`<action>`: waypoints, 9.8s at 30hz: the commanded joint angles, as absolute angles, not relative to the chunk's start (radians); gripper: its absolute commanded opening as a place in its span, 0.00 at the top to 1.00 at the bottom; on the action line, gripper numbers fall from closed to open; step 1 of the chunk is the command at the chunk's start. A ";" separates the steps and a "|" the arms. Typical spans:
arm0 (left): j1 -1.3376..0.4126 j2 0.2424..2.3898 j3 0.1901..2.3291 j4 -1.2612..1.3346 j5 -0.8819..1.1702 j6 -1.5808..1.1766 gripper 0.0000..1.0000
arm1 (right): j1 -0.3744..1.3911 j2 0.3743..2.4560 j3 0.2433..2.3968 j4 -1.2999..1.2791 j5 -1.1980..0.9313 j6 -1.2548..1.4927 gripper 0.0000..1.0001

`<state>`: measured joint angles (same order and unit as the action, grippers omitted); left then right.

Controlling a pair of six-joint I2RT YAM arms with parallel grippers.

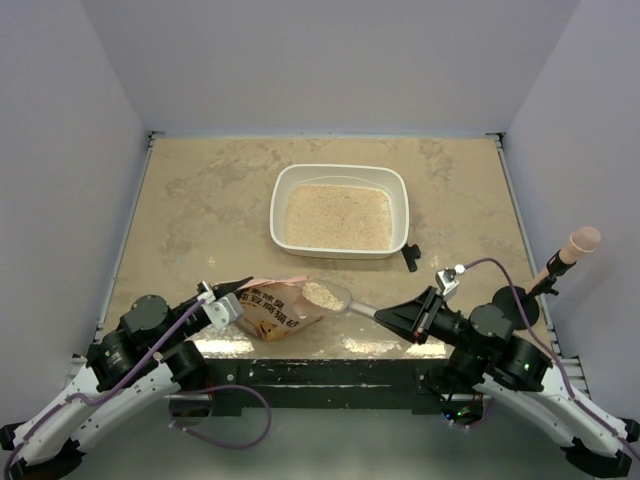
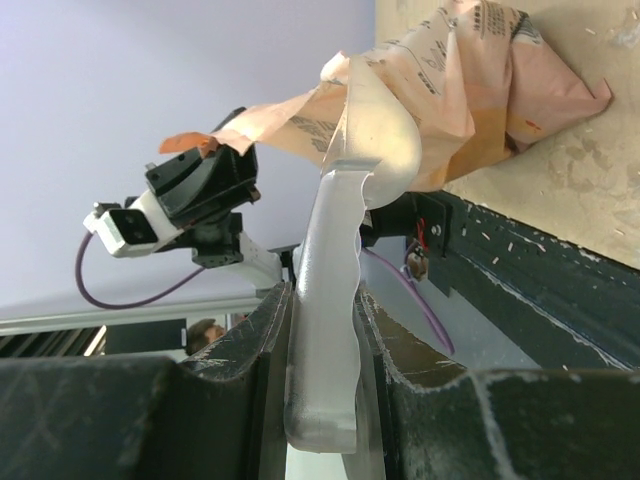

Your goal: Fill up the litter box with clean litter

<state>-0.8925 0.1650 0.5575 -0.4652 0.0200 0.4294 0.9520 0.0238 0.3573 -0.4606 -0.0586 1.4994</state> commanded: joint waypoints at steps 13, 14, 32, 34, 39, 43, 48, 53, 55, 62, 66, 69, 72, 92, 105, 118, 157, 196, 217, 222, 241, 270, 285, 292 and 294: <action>-0.896 0.146 0.557 -0.341 0.015 0.411 1.00 | 0.960 -0.005 0.501 -0.446 0.046 1.499 1.00; -0.896 0.146 0.558 -0.339 0.017 0.411 1.00 | 0.959 -0.003 0.508 -0.446 0.057 1.497 1.00; -0.896 0.118 0.558 -0.345 0.057 0.419 1.00 | 0.959 0.336 0.649 -0.307 0.360 1.424 1.00; -0.897 0.114 0.555 -0.344 0.061 0.420 1.00 | 0.960 0.376 0.646 -0.281 0.390 1.430 1.00; -0.896 0.101 0.555 -0.347 0.071 0.425 1.00 | 0.960 0.513 0.640 -0.224 0.436 1.436 1.00; -0.896 0.094 0.554 -0.348 0.078 0.428 1.00 | 0.957 0.592 0.661 -0.232 0.537 1.396 1.00; -0.896 0.089 0.555 -0.353 0.089 0.433 1.00 | 0.881 0.713 0.699 -0.212 0.499 1.315 1.00; -0.896 0.092 0.557 -0.356 0.098 0.436 1.00 | 0.680 0.905 0.733 -0.144 0.280 1.214 1.00; -0.896 0.091 0.555 -0.357 0.098 0.436 1.00 | 0.643 0.965 0.781 -0.146 0.221 1.148 1.00; -0.897 0.087 0.554 -0.356 0.097 0.434 1.00 | 0.560 1.195 0.952 -0.196 0.173 0.892 1.00; -0.896 0.089 0.557 -0.356 0.095 0.434 1.00 | 0.561 1.280 1.128 -0.337 0.229 0.720 1.00; -0.896 0.092 0.555 -0.356 0.095 0.434 1.00 | 0.560 1.371 1.269 -0.481 0.232 0.620 1.00; -0.896 0.097 0.555 -0.356 0.095 0.434 1.00 | 0.560 1.475 1.403 -0.648 0.210 0.525 1.00; -0.897 0.138 0.563 -0.354 0.075 0.423 1.00 | 0.558 1.140 1.434 -0.765 -0.187 0.466 1.00; -0.896 0.222 0.612 -0.374 0.026 0.408 1.00 | 0.560 0.973 1.404 -0.957 -0.453 0.400 1.00; -0.896 0.189 0.600 -0.394 -0.035 0.410 1.00 | 0.560 0.871 1.272 -1.017 -0.594 0.402 1.00; -0.896 0.144 0.577 -0.376 -0.021 0.405 1.00 | 0.871 1.054 1.006 -0.595 -0.295 0.767 1.00; -0.896 0.106 0.569 -0.382 -0.005 0.413 1.00 | 1.003 1.349 0.772 -0.003 -0.405 0.980 1.00; -0.897 0.103 0.572 -0.382 0.003 0.408 1.00 | 1.002 0.810 0.451 0.134 -0.354 1.177 1.00; -0.896 0.100 0.572 -0.376 0.002 0.405 1.00 | 1.002 0.683 0.396 0.121 -0.330 1.212 1.00; -0.896 0.110 0.568 -0.373 -0.044 0.399 1.00 | 1.002 0.347 0.305 -0.080 -0.193 1.318 1.00; -0.896 0.109 0.561 -0.370 -0.052 0.402 1.00 | 1.002 0.094 0.388 -0.291 -0.077 1.451 1.00; -0.896 0.104 0.558 -0.367 -0.067 0.399 1.00 | 1.002 0.095 0.500 -0.331 -0.054 1.440 1.00; -0.896 0.100 0.558 -0.364 -0.069 0.402 1.00 | 1.002 0.104 0.593 -0.402 0.018 1.416 1.00; -0.896 0.098 0.558 -0.364 -0.069 0.400 1.00 | 1.002 0.103 0.615 -0.431 0.054 1.414 1.00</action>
